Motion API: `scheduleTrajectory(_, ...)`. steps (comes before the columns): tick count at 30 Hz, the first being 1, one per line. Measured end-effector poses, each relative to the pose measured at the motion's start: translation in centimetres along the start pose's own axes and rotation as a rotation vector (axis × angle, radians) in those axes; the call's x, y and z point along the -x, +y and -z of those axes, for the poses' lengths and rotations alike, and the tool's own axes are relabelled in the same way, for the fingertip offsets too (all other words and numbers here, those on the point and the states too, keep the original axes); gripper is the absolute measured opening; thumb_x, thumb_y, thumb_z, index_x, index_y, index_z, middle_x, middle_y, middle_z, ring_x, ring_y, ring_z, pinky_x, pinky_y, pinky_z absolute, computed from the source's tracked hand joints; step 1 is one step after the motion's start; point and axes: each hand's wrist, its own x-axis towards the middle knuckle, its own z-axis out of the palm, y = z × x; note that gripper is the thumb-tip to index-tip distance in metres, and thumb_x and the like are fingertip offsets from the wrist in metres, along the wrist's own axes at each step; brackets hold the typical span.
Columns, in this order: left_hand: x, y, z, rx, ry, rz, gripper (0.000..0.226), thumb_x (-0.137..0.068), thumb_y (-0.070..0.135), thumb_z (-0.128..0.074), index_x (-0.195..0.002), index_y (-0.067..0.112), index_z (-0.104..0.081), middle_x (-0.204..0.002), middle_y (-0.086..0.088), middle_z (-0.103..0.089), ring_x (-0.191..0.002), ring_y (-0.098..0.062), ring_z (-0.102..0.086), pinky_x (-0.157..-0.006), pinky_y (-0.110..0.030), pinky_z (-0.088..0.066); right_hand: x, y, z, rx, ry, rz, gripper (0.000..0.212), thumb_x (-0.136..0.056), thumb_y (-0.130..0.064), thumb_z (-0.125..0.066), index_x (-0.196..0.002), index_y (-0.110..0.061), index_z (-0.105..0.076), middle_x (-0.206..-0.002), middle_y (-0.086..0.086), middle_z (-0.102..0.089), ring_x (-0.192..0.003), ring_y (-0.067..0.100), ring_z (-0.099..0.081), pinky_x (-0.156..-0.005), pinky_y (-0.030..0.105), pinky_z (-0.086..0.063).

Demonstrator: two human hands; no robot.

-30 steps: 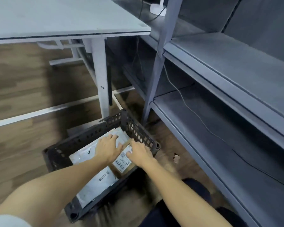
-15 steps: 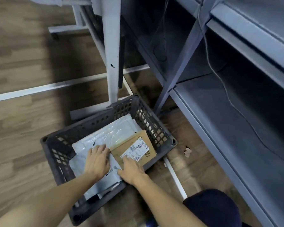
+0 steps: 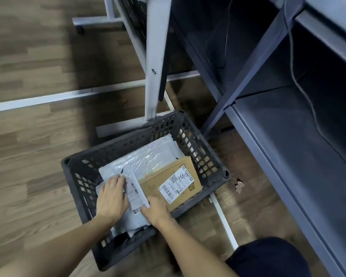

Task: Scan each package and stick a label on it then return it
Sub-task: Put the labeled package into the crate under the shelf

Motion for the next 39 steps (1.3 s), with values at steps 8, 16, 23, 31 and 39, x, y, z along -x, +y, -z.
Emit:
scheduleTrajectory(8,0.4,0.0,1.1,0.013,0.013,0.074,0.048,-0.088,0.017,-0.053,-0.135,0.012,-0.042,-0.134,-0.004,-0.046,-0.126,-0.022,-0.043,-0.109,-0.034,-0.029,0.8,-0.6,0.3,-0.029,-0.079,0.05,0.035,-0.092,-0.019,-0.043,-0.126,-0.027,-0.045,-0.125,0.013,-0.055,-0.113,0.033,-0.055,-0.098,0.041,-0.045)
scheduleTrajectory(16,0.4,1.1,3.7,-0.002,0.045,0.078,0.042,-0.09,0.017,-0.05,-0.131,0.009,-0.045,-0.128,-0.006,-0.05,-0.12,-0.024,-0.047,-0.103,-0.035,-0.032,2.2,0.0,5.4,-0.129,-0.022,0.109,0.055,-0.086,0.001,-0.032,-0.123,-0.035,-0.054,-0.113,0.006,-0.064,-0.102,0.028,-0.059,-0.093,0.037,-0.05)
scheduleTrajectory(23,0.4,4.1,7.9,-0.006,0.128,0.023,0.044,-0.09,0.015,-0.052,-0.133,0.002,-0.049,-0.132,-0.013,-0.053,-0.124,-0.03,-0.049,-0.101,-0.04,-0.035,5.9,-0.1,12.8,-0.265,0.153,0.201,0.048,-0.088,0.005,-0.04,-0.123,-0.02,-0.06,-0.099,-0.008,-0.062,-0.096,0.015,-0.06,-0.081,0.015,-0.049)
scheduleTrajectory(31,-0.6,12.4,15.9,0.062,0.359,-0.165,0.03,-0.099,0.029,-0.037,-0.117,0.015,-0.056,-0.111,-0.003,-0.06,-0.107,-0.024,-0.056,-0.091,-0.038,-0.042,14.7,-1.2,23.4,-0.327,0.441,0.3,0.032,-0.089,-0.009,-0.042,-0.094,-0.035,-0.06,-0.106,-0.002,-0.067,-0.099,0.019,-0.061,-0.081,0.032,-0.051)
scheduleTrajectory(39,1.0,25.2,24.5,0.198,0.516,-0.373,0.04,-0.1,0.03,-0.04,-0.128,0.005,-0.054,-0.128,-0.015,-0.058,-0.119,-0.033,-0.052,-0.099,-0.044,-0.039,28.1,0.3,34.4,-0.37,0.804,0.385,0.025,-0.087,-0.014,-0.048,-0.106,-0.02,-0.063,-0.11,-0.002,-0.066,-0.104,0.022,-0.061,-0.093,0.042,-0.05)
